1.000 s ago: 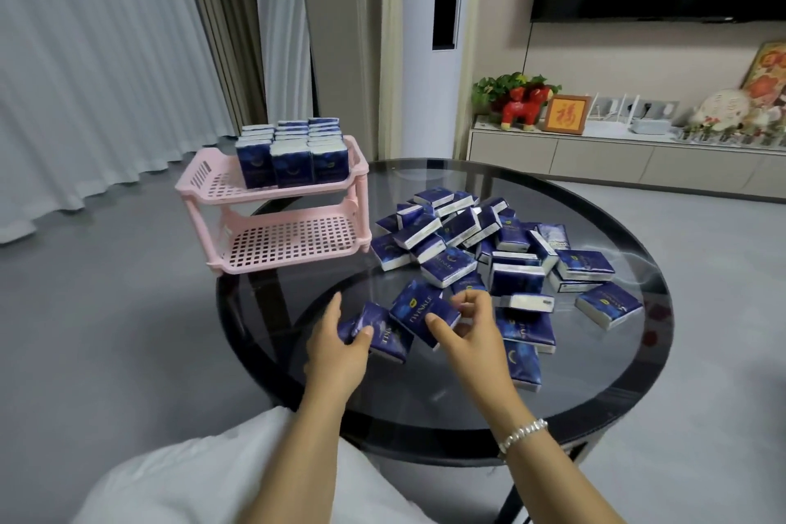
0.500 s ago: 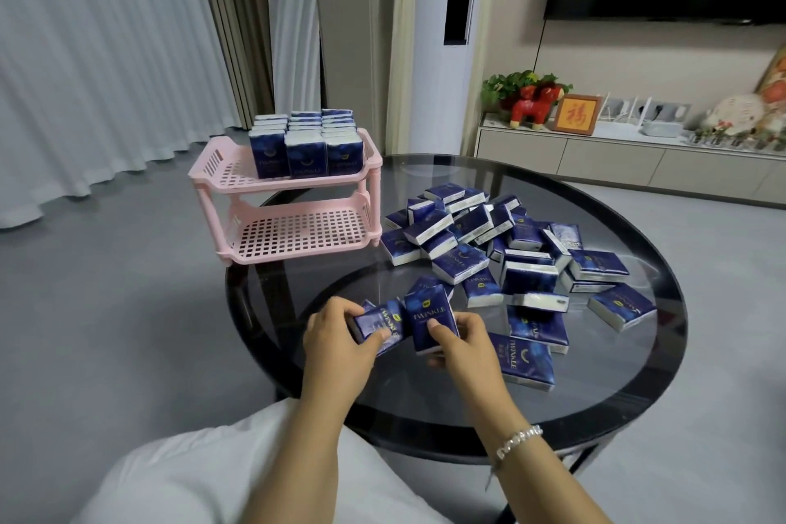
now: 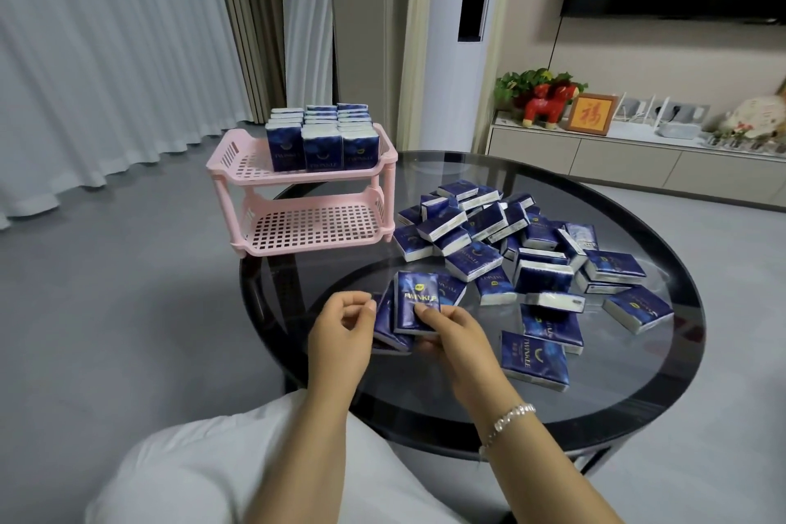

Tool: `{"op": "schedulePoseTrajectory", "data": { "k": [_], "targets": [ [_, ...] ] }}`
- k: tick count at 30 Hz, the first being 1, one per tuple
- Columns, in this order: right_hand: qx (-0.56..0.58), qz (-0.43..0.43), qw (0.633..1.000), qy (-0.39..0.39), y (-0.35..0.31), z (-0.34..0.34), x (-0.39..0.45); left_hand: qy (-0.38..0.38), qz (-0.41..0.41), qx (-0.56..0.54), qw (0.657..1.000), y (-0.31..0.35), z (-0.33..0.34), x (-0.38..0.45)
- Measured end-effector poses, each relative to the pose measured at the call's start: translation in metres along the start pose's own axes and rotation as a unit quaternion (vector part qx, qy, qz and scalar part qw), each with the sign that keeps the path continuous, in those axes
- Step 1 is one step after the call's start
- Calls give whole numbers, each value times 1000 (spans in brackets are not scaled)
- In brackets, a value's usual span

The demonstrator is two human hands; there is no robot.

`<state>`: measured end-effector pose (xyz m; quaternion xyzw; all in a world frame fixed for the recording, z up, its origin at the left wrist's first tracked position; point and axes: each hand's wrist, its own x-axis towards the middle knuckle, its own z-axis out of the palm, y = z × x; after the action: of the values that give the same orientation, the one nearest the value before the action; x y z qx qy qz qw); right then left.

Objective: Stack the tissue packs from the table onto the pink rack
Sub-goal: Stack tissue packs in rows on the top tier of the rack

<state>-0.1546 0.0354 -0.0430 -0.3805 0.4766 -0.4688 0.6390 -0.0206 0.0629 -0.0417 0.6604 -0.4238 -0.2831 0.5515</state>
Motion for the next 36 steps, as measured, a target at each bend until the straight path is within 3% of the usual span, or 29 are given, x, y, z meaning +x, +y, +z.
{"op": "schedulePoseTrajectory", "data": {
  "k": [3,10,16,24,31,36],
  "targets": [
    [43,-4,999,10,-1,-4,2,-52,-8,11,999,-1,1,-2],
    [28,-69,994,75,-2,-21,2,-64,-58,95,992,-10,4,7],
    [10,-49,999,22,1,-29,0,-109,-42,255,960,-8,15,8],
    [118,10,993,18,-3,-32,-2,-109,-48,170,978,-10,13,5],
    [1,10,1000,8,-1,-21,-5,-118,-68,137,981,-6,10,5],
    [3,2,999,-53,1,-12,-9,-217,-51,54,973,-1,8,0]
  ]
}}
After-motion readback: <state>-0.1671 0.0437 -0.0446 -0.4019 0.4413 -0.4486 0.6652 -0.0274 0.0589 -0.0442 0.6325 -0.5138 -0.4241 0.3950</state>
